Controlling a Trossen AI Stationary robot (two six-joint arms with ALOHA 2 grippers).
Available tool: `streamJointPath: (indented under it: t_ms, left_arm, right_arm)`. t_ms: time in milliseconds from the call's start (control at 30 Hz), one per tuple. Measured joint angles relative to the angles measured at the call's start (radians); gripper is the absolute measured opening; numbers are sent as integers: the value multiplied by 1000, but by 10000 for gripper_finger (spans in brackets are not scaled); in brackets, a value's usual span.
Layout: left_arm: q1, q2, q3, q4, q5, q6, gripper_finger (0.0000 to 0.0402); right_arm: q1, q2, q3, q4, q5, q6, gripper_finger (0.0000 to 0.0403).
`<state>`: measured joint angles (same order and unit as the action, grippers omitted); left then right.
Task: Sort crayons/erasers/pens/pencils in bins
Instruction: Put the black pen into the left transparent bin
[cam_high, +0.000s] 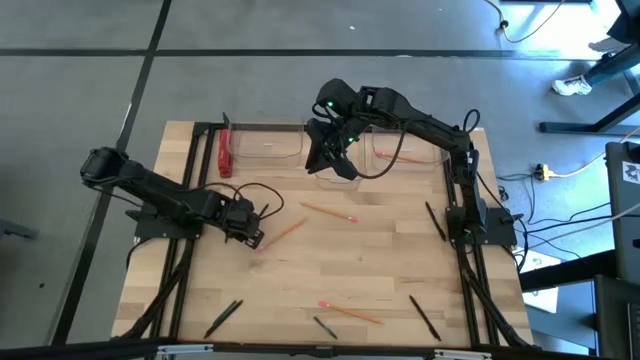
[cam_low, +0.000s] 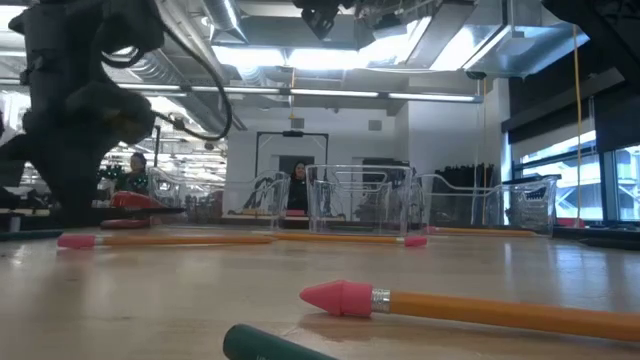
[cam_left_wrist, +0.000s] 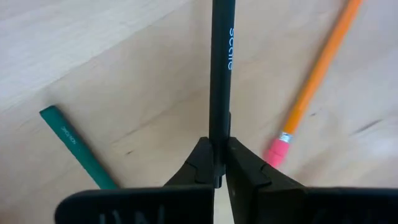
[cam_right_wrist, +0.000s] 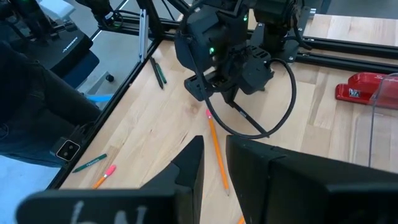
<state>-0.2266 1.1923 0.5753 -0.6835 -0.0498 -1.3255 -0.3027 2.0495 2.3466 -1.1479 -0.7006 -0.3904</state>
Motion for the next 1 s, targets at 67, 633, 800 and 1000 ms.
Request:
streamJointPath:
  t_ms: [67, 633, 800, 1000]
  left_arm:
    - [0, -15, 21, -26, -3, 1, 6]
    - [197, -113, 356, -475, -144, 256, 9]
    - [359, -113, 429, -483, -177, 477, 10]
    - [586, -104, 484, -474, -167, 806, 10]
  right_arm:
    - [0, 0, 0, -1, 0, 0, 71]
    - [0, 0, 0, -2, 1, -5, 71]
    - [0, 0, 0, -2, 1, -5, 71]
    - [0, 0, 0, -2, 1, -4, 71]
